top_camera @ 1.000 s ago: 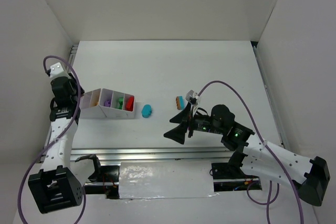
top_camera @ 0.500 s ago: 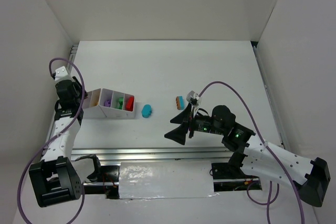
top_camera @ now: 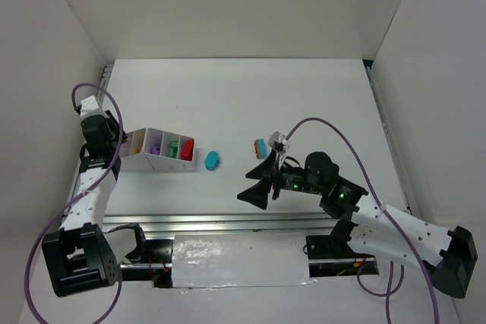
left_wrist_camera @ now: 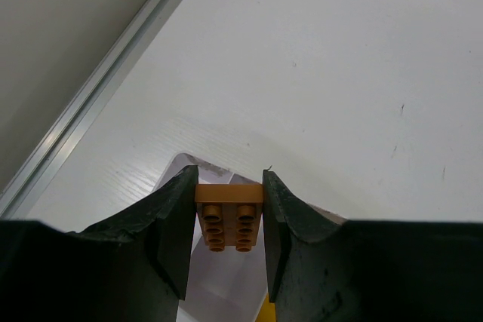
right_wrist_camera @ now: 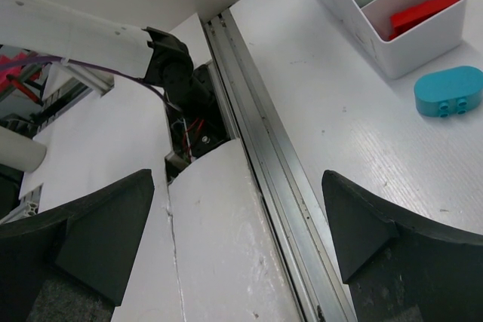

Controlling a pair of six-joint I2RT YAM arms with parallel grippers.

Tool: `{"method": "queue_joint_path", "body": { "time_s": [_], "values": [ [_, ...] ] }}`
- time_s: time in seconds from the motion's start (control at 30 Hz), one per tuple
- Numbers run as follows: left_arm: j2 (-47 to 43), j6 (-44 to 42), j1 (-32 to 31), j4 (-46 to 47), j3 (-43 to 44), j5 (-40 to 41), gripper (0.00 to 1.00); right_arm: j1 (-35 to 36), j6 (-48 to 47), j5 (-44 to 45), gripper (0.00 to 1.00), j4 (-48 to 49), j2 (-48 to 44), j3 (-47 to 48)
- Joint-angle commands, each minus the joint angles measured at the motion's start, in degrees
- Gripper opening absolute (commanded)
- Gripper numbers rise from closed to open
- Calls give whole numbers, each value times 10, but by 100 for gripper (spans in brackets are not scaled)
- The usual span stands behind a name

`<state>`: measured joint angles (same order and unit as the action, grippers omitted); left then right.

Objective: Sort the legos into containers by color

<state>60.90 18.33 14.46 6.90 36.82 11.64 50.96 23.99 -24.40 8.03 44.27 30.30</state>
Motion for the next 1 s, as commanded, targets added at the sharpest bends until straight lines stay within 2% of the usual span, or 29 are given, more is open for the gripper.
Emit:
{"method": "queue_joint_path", "body": {
  "time_s": [0.0,0.07,0.2,0.4,0.7,0.9,0.97],
  "values": [
    [6,10,1,22,5,4,45,-2,-11,0,100,18,0,-2],
    [7,10,1,23,4,1,52,-2,-11,1,100,16,0,-3],
    [2,12,1,27,1,-8,59,-2,-11,3,100,16,1,-3],
    [5,9,1,20,7,-11,64,-2,-11,8,100,18,6,-5],
    [11,13,0,2,7,14,52,-3,-10,8,100,22,11,-3],
    [-27,30,0,-28,33,22,66,-2,-3,37,100,17,16,-2],
    [-57,54,-4,-85,67,45,79,-2,19,79,100,0,39,8]
  ]
}}
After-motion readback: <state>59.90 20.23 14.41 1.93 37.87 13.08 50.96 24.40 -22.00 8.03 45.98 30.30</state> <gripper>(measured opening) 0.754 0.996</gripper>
